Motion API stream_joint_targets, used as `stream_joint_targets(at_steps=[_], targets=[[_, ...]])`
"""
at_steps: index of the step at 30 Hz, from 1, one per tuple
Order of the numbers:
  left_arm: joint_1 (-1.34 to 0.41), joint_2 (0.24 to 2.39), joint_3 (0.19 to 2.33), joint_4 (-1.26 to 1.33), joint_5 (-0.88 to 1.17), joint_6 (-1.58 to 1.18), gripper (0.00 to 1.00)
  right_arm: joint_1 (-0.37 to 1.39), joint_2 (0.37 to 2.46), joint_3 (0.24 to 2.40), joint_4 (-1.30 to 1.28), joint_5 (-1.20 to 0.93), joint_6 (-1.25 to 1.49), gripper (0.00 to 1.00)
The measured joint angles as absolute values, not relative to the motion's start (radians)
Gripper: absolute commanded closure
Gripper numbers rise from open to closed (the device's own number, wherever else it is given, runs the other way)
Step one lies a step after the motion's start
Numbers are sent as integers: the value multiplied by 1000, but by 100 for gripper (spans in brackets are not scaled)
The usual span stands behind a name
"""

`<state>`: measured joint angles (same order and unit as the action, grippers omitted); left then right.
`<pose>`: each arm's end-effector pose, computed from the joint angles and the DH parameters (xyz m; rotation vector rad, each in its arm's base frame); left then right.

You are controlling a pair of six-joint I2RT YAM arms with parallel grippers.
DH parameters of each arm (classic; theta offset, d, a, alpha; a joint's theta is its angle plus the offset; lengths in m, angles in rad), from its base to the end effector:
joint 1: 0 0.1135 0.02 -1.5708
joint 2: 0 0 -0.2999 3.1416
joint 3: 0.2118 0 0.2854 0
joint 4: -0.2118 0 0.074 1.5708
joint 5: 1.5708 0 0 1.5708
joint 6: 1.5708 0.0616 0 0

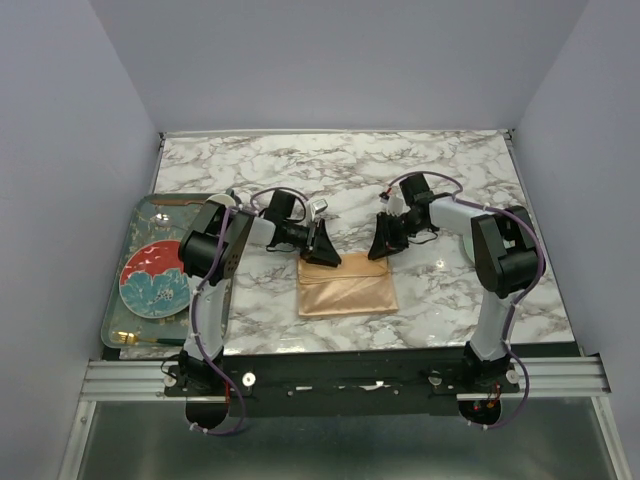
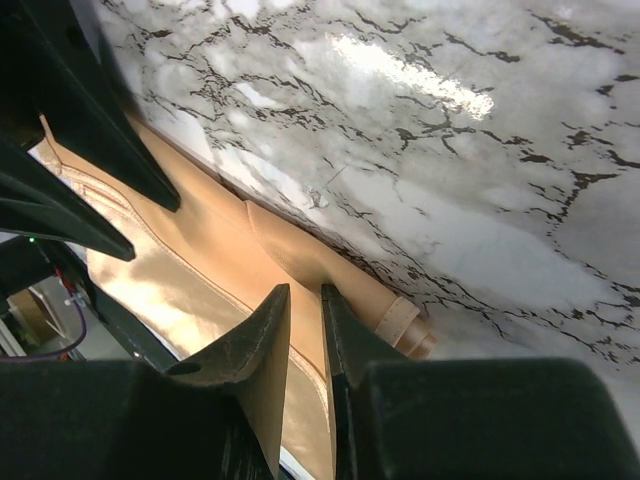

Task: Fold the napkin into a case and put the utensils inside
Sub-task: Smooth out the 2/3-rectangle-folded napkin at the center of the board.

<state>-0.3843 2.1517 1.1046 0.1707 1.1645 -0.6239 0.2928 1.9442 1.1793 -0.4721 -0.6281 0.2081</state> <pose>0.3858 -0.2170 0.0770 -0.2886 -2.5185 1.8526 0.3848 0.1538 0.1258 -0.2725 2.8002 1.0012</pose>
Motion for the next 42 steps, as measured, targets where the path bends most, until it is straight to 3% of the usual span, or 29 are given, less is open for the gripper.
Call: stream_joint_targets(at_steps=[13,27,32,42], targets=[[-338,2099,1021,123,1228,-511,51,294,1944,1198,-505,-595,201,72],[-382,2001,1123,53,1089,-456,87,293,1940,1200,-511,-614,147,70],[-460,2007,1145,-11,1028,-427,99,292,1906,1188,-530,-628,99,62],[-461,2077,1147,-148,999,-340,100,268,1803,1221,-551,-847,105,54]])
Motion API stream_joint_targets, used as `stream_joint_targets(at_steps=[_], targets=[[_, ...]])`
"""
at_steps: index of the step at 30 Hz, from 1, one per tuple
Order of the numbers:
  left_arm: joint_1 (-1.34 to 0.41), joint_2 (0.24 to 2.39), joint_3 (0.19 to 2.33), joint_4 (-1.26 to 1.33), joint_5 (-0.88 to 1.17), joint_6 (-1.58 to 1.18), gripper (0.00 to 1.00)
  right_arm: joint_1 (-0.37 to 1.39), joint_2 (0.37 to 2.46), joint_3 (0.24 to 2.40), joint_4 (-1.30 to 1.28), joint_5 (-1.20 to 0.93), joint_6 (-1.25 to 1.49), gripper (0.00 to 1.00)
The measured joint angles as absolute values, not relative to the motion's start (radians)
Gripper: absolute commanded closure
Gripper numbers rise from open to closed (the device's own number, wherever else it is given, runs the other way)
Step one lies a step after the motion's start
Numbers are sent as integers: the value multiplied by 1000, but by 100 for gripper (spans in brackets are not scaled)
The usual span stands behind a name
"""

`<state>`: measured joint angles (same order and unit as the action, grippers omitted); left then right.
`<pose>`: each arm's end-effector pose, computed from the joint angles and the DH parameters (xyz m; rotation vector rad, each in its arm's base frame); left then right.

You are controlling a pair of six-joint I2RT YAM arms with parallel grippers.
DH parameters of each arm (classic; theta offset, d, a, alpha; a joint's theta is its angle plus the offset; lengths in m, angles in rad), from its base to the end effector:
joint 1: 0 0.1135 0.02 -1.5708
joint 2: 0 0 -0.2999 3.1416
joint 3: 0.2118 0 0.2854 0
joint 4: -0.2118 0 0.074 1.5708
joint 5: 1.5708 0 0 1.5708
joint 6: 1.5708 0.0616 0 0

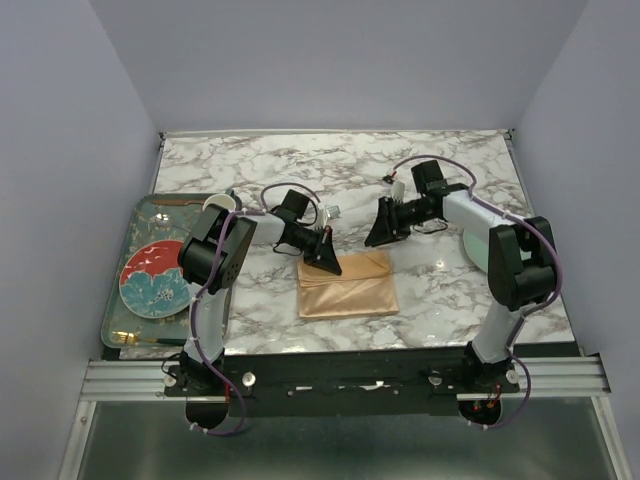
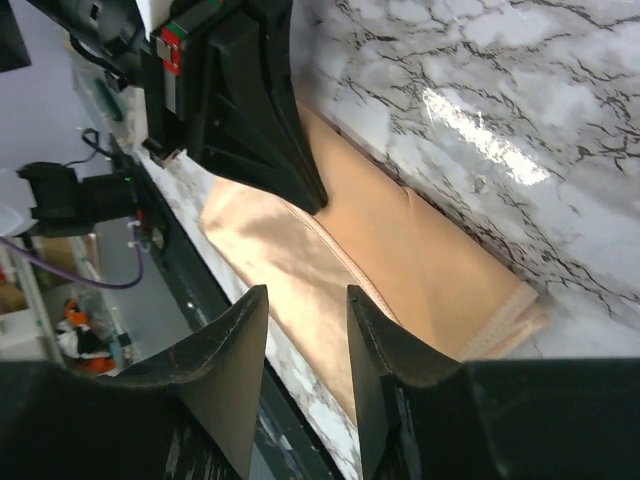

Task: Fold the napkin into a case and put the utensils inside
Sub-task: Smooth out the 2/3-rectangle-folded napkin at the center of the board, then pick up the 2/3-rectangle-folded napkin from the center of the board.

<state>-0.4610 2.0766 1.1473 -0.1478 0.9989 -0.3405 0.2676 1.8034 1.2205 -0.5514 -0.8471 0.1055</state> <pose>0.3631 -0.2382 0.0937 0.5226 2.6201 -1.5898 0.3771 0.1512 0.1978 -0.4698 2.5718 1.2595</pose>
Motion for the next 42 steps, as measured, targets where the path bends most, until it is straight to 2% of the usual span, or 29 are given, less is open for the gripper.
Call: stream_joint_targets(at_steps=[6,14,24,28,31,32,38,42], targets=[[-461,2077,1161,-185,996,-301,100,231,1928,1219,-487,-939,197,57],[-453,2078,1161,-194,998,-303,100,216,1988,1065,-461,-966,275,59],[-428,2112,1214,-239,1011,-313,99,220,2040,1161,-544,-916,294,60],[-407,2127,1253,-255,1002,-297,90,222,2078,1247,-565,-893,277,60],[-388,2132,1287,-273,982,-258,79,223,2085,1290,-562,-865,238,60],[-385,2131,1293,-277,978,-248,70,223,2084,1290,-559,-862,232,60],[-372,2050,1276,-295,939,-156,61,230,2030,1225,-549,-851,200,60],[-387,1791,1142,-282,830,-36,56,234,2014,1206,-548,-848,192,61]])
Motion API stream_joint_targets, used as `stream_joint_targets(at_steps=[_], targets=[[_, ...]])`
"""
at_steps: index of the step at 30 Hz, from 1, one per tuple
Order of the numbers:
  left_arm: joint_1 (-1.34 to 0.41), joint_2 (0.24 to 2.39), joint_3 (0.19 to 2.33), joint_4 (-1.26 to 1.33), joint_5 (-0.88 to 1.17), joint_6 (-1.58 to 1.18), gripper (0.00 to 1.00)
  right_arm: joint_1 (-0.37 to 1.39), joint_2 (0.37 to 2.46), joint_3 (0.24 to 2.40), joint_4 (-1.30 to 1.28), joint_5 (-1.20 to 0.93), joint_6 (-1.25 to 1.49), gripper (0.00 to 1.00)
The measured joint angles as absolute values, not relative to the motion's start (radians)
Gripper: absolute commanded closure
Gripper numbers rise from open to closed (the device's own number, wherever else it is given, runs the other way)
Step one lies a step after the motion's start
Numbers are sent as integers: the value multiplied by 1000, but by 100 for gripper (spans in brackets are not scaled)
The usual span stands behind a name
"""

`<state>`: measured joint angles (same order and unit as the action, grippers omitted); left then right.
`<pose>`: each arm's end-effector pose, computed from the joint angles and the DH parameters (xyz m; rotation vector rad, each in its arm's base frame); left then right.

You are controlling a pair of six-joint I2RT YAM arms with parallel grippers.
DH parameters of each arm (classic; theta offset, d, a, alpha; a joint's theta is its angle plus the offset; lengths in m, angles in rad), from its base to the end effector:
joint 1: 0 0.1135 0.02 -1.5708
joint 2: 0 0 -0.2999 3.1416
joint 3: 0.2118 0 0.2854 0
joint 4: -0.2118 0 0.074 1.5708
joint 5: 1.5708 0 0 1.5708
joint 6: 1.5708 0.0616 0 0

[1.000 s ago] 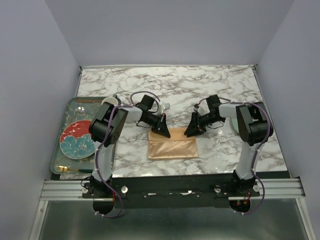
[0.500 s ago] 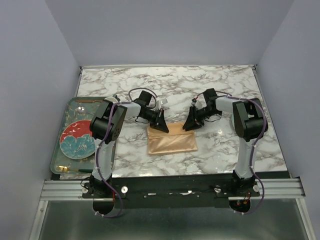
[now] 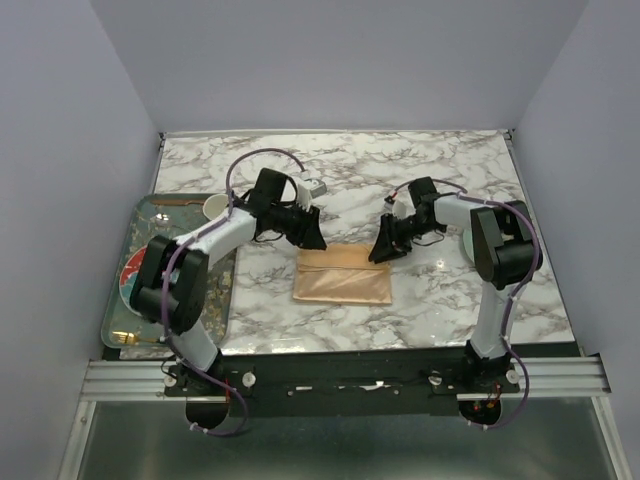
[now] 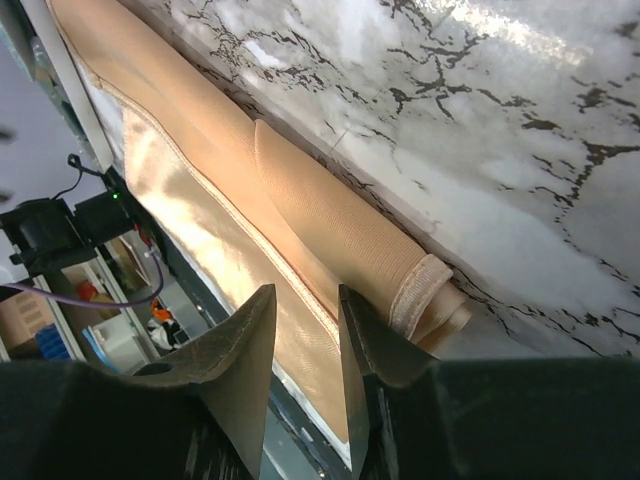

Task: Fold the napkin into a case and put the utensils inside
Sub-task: Pick up the 2/3-rectangle-folded napkin from the center of the board.

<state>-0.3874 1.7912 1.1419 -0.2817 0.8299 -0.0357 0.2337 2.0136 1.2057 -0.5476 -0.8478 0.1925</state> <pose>0.3653 -0.1981 0.1925 0.7733 2.3276 -1.2142 0.3874 0.1397 0.1121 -0.1963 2.8269 1.3130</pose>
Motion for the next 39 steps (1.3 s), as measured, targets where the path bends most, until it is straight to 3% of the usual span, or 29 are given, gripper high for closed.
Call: stream_joint_targets(at_steps=[7,13,19,22,26,29,39], targets=[[-619,1402,833,-171,517,284,47,247,2003,1206,-545,-817,176,63],[-894,1358,599,-78,231,498,48,262,1993,1205,-545,-778,150,64],[-1042,1384,547,62,12,611,51,276,1982,1203,-544,-751,119,64],[-1090,1437,548,132,-58,649,58,278,1981,1203,-545,-749,107,64],[-1135,1504,553,215,-141,715,85,280,1980,1203,-545,-748,92,65],[-1143,1532,564,219,-157,739,99,281,1980,1203,-546,-748,81,66],[-1085,1513,688,3,-23,706,100,287,1962,1192,-543,-737,24,67]])
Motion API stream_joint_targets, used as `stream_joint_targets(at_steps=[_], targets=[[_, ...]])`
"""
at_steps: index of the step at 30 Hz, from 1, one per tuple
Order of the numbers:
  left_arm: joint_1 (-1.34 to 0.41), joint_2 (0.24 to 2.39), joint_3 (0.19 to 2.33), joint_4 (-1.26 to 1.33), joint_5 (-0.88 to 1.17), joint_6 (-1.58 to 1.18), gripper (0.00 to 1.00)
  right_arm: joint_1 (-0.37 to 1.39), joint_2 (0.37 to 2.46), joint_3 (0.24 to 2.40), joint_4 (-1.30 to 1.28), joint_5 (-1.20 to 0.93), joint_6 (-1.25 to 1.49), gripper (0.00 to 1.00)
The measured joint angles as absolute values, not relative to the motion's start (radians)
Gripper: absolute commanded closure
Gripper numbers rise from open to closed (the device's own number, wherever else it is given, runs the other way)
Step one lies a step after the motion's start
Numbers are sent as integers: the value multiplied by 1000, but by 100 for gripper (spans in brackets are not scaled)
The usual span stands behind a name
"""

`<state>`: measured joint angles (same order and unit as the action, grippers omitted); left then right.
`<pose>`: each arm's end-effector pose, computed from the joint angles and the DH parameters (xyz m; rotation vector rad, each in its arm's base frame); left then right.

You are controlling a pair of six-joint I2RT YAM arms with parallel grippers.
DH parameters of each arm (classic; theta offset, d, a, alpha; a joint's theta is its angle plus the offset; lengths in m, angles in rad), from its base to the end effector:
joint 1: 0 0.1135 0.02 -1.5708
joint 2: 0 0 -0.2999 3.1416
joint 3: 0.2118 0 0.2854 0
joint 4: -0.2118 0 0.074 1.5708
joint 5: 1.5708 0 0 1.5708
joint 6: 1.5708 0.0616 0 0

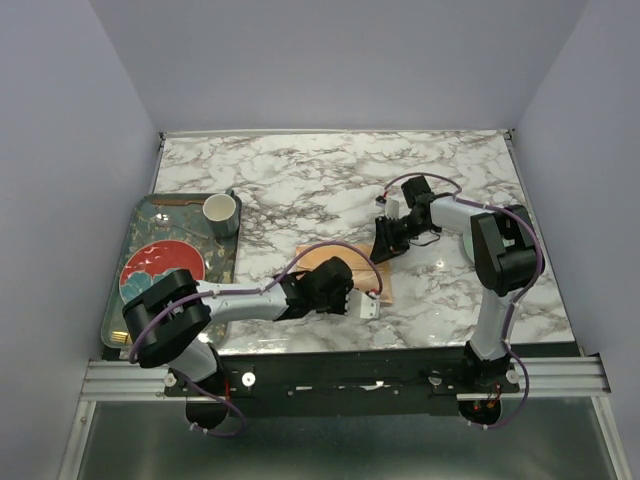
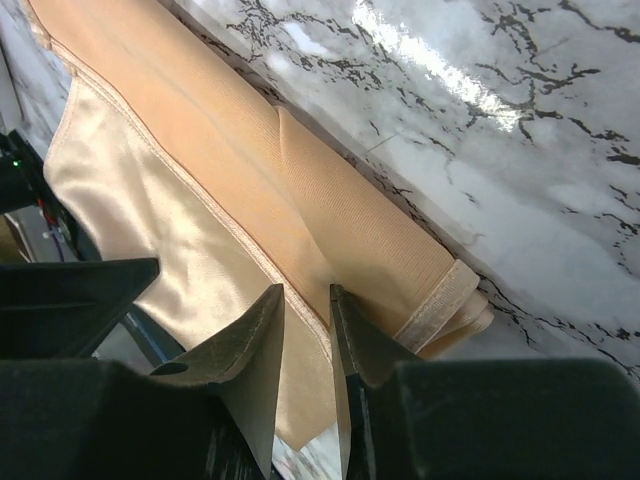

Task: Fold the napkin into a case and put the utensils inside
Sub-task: Pick up the 2/3-rectangle-folded napkin from the center of the board.

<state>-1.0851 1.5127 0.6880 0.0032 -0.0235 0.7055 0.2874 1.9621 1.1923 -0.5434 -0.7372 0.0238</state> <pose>0.1546 -0.2897 0.1495 1.8639 1.5076 -0.1502 0.3785 0.1551 0.1240 -0.5059 2.7526 1.1227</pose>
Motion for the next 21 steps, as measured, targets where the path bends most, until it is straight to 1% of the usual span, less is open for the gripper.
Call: stream_joint_targets(at_steps=[6,9,10,11,12,14,17,21], targets=[[-955,1525,869,-183,166,625,100,288,1954,1186,-544,-730,-7,67],[-892,1568,960,-260,262,605,100,289,1954,1186,-544,-731,-13,67],[-875,1584,983,-280,285,601,98,289,1954,1186,-544,-731,-14,67],[-854,1605,1008,-304,315,599,85,289,1954,1186,-544,-731,-14,67],[-842,1617,1021,-324,337,600,80,289,1954,1186,-544,-731,-15,67],[-832,1623,1022,-353,361,604,73,289,1954,1187,-545,-730,-17,67],[-844,1619,997,-361,367,614,71,289,1954,1188,-547,-730,-17,67],[-903,1575,892,-331,314,641,70,289,1954,1192,-552,-728,-20,68]])
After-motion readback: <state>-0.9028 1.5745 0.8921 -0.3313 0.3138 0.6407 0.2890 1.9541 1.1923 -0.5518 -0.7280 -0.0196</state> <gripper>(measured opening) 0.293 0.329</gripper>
